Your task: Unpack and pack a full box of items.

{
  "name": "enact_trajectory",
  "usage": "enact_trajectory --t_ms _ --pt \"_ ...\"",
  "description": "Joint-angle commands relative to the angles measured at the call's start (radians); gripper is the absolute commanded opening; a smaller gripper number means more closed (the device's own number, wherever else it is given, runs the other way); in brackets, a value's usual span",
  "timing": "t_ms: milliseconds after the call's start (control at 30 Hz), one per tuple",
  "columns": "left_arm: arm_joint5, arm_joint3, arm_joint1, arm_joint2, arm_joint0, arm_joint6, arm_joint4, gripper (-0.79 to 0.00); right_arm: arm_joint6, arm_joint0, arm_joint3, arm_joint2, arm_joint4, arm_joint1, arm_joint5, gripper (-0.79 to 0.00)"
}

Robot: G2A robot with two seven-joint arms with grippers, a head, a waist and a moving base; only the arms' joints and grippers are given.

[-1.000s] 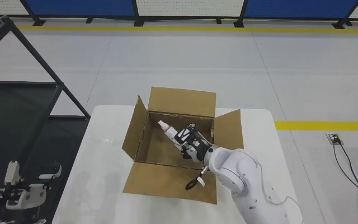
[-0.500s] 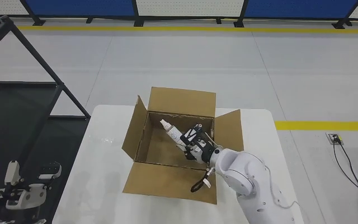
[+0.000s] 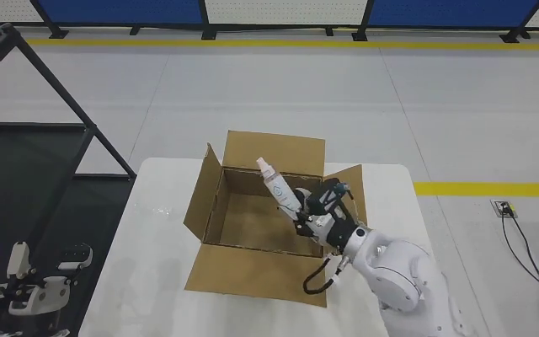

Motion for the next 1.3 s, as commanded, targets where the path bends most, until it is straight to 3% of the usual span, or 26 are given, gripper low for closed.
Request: enact_trajectory --t_ms 0,233,567,867,1267 --pt "0.000 0.000 0.000 0.000 0.000 0.000 0.000 0.000 -0.031 -0.086 -0.090 0.098 0.080 0.011 -0.031 -0.785" --pt "0.000 0.000 0.000 0.000 0.000 0.000 0.000 0.000 -0.100 -0.314 -0.257 0.387 0.266 0.036 -0.067 -0.785" --pt "0.000 0.000 0.000 0.000 0.000 0.000 0.000 0.000 -0.077 -0.477 -0.193 0.602 0.354 0.056 0.011 -0.785" --pt "0.000 0.000 0.000 0.000 0.000 0.000 0.000 0.000 0.016 -0.516 -0.005 0.634 0.308 0.074 0.095 -0.785" --pt "0.000 0.000 0.000 0.000 0.000 0.000 0.000 0.000 0.028 -0.517 0.000 0.632 0.306 0.075 0.094 -0.785"
